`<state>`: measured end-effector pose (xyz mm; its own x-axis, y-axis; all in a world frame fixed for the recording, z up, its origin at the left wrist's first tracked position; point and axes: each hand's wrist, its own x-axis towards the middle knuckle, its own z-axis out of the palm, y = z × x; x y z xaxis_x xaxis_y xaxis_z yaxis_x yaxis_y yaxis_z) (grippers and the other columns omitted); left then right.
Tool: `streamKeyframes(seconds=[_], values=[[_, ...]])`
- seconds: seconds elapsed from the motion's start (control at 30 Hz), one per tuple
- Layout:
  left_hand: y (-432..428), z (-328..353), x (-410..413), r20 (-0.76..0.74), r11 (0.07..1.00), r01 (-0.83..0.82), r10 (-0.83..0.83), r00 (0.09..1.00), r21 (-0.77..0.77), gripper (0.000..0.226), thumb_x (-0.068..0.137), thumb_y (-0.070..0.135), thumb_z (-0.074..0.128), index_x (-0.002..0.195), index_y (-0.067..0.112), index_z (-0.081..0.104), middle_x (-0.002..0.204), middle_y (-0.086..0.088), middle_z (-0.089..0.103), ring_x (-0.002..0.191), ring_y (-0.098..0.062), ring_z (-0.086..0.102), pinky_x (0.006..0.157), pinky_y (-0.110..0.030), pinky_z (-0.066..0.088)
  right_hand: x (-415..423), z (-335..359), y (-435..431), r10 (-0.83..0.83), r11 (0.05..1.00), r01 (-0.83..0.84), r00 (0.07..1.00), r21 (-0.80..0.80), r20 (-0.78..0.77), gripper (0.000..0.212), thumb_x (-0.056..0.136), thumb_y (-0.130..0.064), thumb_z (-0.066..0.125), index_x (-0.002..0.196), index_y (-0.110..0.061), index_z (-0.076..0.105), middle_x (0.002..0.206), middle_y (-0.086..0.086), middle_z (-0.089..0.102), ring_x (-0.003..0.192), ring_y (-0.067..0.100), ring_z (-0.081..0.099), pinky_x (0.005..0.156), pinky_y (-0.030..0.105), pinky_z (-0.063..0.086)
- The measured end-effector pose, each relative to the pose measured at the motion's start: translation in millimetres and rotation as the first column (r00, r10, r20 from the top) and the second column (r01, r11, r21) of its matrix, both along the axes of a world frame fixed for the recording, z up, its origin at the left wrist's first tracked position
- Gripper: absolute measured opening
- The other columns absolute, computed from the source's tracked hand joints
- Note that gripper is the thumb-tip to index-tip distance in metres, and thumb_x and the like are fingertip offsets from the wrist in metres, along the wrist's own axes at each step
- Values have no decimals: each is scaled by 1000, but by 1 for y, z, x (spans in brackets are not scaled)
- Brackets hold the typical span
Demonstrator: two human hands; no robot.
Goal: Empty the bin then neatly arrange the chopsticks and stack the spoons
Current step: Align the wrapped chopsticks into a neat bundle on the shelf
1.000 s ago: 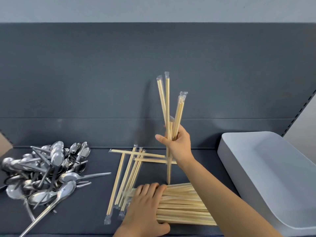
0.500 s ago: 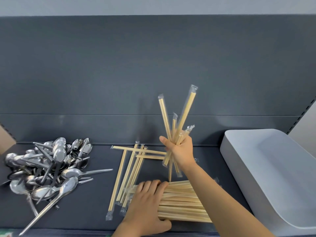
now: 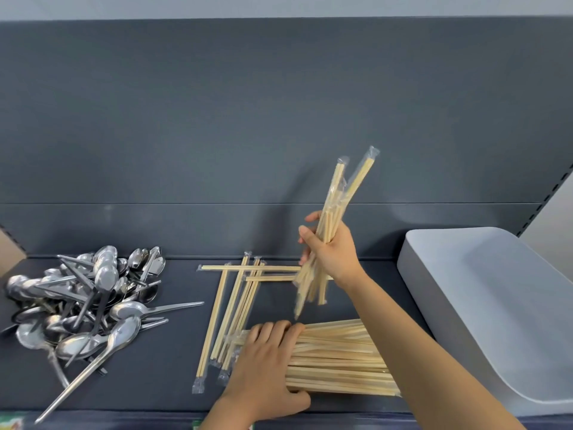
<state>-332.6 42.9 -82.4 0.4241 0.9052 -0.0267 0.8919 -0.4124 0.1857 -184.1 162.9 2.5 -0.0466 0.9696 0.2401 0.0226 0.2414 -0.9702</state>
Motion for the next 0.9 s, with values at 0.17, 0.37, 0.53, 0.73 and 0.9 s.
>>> streamKeyframes(seconds=[0.17, 0.37, 0.53, 0.73, 0.9], values=[[0, 0, 0, 7, 1000, 0, 0, 1000, 5, 90, 66, 62, 47, 144, 33, 13, 137, 14, 22, 126, -11, 23, 112, -27, 9, 3, -1, -2, -139, 985, 119, 977, 124, 163, 15, 85, -25, 71, 84, -28, 57, 54, -17, 53, 48, 4, 48, 55, 19, 42], [0, -2, 0, -4, 1000, -8, 8, 1000, 18, 91, 65, 64, 46, 145, 32, 13, 141, 12, 23, 128, -13, 22, 112, -27, 8, 1, -34, -9, -13, 999, 6, 974, 32, 228, 15, 81, -16, 74, 80, -15, 59, 58, -15, 49, 55, 8, 45, 56, 32, 43], [0, -4, 0, 1, 1000, -4, 4, 1000, 20, 92, 65, 64, 46, 145, 33, 13, 139, 13, 24, 127, -12, 23, 112, -28, 11, 2, -12, -13, -141, 988, 141, 990, 66, -7, 15, 85, -7, 69, 80, -14, 58, 56, -6, 52, 43, 8, 49, 48, 19, 44], [-1, -5, -1, 12, 1000, -3, 3, 1000, 18, 90, 66, 63, 45, 145, 32, 14, 138, 13, 25, 126, -12, 24, 112, -28, 11, 5, -11, -16, -81, 996, 83, 995, 24, -52, 16, 82, -11, 73, 94, -15, 63, 66, 6, 60, 58, 18, 63, 60, 23, 53], [0, -5, -1, 12, 1000, -2, 2, 1000, 27, 92, 65, 64, 45, 146, 31, 14, 139, 12, 26, 127, -13, 25, 112, -28, 11, 8, -23, -15, -58, 998, 56, 997, 38, 41, 18, 80, -10, 75, 95, -17, 66, 68, 0, 65, 67, 17, 65, 72, 29, 57]])
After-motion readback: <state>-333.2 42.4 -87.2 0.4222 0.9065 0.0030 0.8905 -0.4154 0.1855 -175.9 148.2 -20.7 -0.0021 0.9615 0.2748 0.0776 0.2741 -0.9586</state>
